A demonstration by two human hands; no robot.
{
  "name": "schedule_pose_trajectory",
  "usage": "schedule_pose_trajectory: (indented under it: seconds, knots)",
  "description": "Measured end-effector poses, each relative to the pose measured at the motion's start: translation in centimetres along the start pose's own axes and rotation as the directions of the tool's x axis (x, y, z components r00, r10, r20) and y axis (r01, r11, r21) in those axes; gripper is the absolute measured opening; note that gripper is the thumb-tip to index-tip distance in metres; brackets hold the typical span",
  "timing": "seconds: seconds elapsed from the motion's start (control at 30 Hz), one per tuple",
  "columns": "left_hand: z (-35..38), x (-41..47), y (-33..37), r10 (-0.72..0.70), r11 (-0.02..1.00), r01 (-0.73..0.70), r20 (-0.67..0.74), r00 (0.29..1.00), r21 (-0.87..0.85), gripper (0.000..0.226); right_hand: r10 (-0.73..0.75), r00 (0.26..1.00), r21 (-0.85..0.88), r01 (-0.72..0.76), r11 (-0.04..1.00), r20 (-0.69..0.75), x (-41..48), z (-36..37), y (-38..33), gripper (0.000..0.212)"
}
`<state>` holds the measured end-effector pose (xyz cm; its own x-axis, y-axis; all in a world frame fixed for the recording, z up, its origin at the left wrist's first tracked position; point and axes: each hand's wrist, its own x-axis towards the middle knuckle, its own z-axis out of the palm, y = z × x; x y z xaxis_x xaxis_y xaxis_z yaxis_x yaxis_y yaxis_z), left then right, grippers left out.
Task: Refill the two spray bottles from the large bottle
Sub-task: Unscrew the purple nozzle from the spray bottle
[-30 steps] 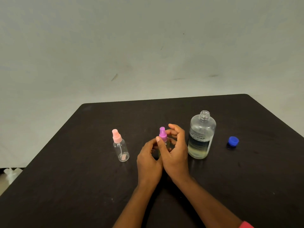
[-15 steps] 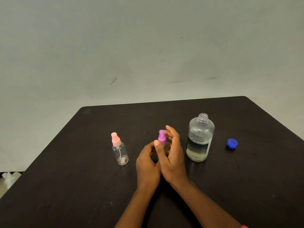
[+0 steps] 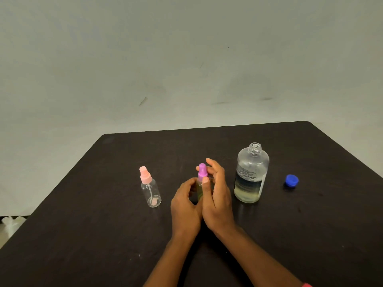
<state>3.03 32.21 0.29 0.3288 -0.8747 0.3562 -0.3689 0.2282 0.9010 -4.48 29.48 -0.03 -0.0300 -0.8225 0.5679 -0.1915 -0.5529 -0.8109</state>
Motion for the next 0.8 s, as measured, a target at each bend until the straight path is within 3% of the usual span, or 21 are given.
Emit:
schedule_pose_trajectory:
  seconds: [0.23,0.37,0.57,0.8]
  knots:
    - [0.11,-0.07,-0.32,-0.031,0.999,0.031,-0.006,1.000,-0.024,0.036,0.014,0.998,0.008,-0.013,1.000,-0.064,0.15,0.03,-0.12,0.051]
    - [0.16,0.02,-0.29,-0.029,1.000,0.030,-0.013,0.999,0.004,0.041,0.003,0.994,-0.003,-0.003,1.000,-0.107,0.27,-0.08,0.15,0.049]
    - [-0.08,-0.07,-0.11,0.007,1.000,-0.006,-0.005,1.000,0.009,0.041,0.000,0.999,0.029,0.001,1.000,-0.049,0.08,-0.03,-0.11,0.037]
    - [0.09,0.01,-0.27,-0.014,1.000,0.013,-0.008,1.000,-0.006,0.037,0.025,0.999,0.016,-0.025,1.000,-0.039,0.09,-0.08,-0.38,0.044]
